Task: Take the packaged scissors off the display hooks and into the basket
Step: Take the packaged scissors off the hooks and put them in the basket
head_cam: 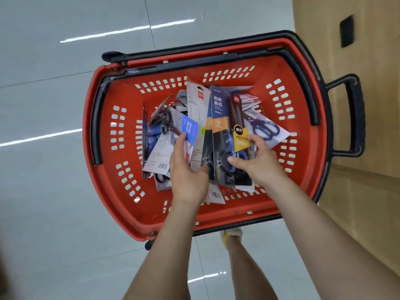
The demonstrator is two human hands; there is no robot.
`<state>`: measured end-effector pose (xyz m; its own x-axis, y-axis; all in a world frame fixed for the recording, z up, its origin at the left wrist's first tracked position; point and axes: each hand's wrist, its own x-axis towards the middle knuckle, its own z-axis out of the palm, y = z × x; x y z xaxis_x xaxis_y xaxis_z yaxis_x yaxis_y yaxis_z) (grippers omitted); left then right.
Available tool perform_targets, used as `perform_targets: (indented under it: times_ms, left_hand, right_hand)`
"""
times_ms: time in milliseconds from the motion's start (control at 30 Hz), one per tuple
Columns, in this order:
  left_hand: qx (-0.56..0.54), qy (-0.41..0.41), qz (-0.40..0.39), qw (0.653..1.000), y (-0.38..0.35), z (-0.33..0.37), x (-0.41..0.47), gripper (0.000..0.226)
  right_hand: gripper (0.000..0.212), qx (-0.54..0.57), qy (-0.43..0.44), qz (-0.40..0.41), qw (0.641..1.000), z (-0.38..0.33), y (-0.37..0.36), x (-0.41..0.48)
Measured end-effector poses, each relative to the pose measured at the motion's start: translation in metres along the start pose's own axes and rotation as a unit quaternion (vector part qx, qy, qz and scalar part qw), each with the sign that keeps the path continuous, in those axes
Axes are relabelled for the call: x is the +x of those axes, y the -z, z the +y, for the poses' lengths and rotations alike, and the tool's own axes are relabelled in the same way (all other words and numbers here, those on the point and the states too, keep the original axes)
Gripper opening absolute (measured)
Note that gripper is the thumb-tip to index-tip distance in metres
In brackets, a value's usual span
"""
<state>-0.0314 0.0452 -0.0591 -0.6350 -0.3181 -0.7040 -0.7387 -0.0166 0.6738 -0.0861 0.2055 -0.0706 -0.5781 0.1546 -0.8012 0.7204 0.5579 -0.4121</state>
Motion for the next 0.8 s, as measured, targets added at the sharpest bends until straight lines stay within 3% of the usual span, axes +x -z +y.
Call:
perform_targets:
  times_ms: [133,267,433,567,667,800]
  left_hand:
    - [0.006,-0.008,-0.006,1.0,0.017,-0.002,-0.012,0.078]
    - [0.029,-0.027,0.006,0.999,0.041,0.003,-0.034,0.076]
    - [0.134,-0.14,0.049,0.98,0.075,0.018,-0.059,0.076]
    - [0.253,-0.243,0.049,0.935,0.065,0.04,-0.084,0.079]
    - [0.394,-0.266,-0.028,0.879,0.028,0.036,-0.068,0.079]
    - [0.522,-0.168,-0.189,0.815,-0.021,0.021,-0.031,0.073]
  right_hand:
    - [0.075,0.085,-0.027,-0.02,0.996,0.0,-0.001,-0.005]
    - [0.083,0.022,-0.008,0.001,1.0,-0.003,0.01,-0.01]
    - [0.079,-0.053,-0.014,0.011,0.998,-0.004,0.031,-0.023]
    - [0.07,0.008,-0.05,-0.007,0.999,0.004,0.038,-0.024]
    - [0.067,0.087,-0.064,-0.041,0.993,0.009,0.037,-0.021]
    - [0.039,0.235,-0.111,-0.045,0.964,0.018,0.028,-0.027]
